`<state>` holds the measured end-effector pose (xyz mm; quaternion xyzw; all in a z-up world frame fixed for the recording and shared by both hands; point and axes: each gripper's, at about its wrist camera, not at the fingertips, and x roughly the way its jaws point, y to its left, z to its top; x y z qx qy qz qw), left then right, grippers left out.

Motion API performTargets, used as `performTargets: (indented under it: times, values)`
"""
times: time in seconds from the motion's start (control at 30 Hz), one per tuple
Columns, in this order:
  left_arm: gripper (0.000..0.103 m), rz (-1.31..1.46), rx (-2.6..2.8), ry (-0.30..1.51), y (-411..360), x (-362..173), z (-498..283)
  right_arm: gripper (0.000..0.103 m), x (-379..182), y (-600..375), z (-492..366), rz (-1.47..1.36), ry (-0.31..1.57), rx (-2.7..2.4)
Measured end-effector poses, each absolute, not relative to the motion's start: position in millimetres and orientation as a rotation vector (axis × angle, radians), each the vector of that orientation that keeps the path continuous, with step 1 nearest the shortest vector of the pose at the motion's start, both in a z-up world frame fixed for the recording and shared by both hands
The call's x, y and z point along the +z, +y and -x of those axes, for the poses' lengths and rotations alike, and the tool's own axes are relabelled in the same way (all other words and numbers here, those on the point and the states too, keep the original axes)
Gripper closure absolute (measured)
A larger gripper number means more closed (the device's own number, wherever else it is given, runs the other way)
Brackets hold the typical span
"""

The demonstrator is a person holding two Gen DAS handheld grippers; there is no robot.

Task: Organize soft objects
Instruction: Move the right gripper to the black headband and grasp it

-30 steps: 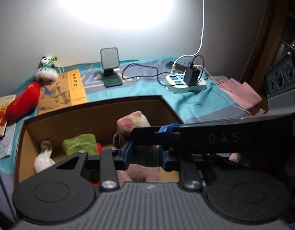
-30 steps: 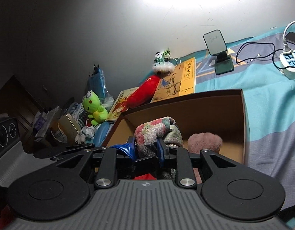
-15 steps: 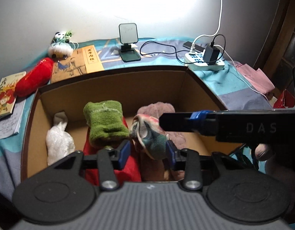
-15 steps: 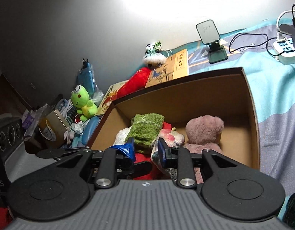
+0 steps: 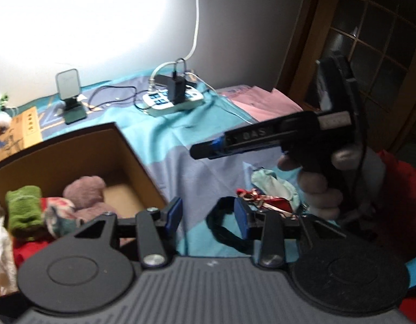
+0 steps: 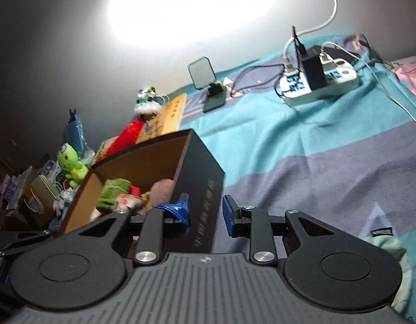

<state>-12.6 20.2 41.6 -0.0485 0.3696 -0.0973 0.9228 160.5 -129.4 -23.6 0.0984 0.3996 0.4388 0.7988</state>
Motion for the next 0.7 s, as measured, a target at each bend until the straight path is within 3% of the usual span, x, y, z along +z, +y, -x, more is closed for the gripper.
performTargets:
  times: [0.07, 0.17, 0.43, 0.7]
  values:
    - [0.064, 0.086, -0.224, 0.803, -1, 28, 1, 0.093, -39, -138, -171, -0.173, 0.903, 0.924]
    - [0.051, 0.077, -0.228, 0.869, -23, 2, -15, 0.093, -60, -144, -179, -0.111, 0.951, 0.922]
    - [0.049, 0.19, -0.106, 1.036, -29, -68, -46, 0.092, -100, -158, -183, -0.026, 1.047, 0.967]
    - [0.041, 0.234, -0.061, 1.026, -39, -88, -51, 0.092, -109, -182, -163, -0.001, 1.068, 1.031]
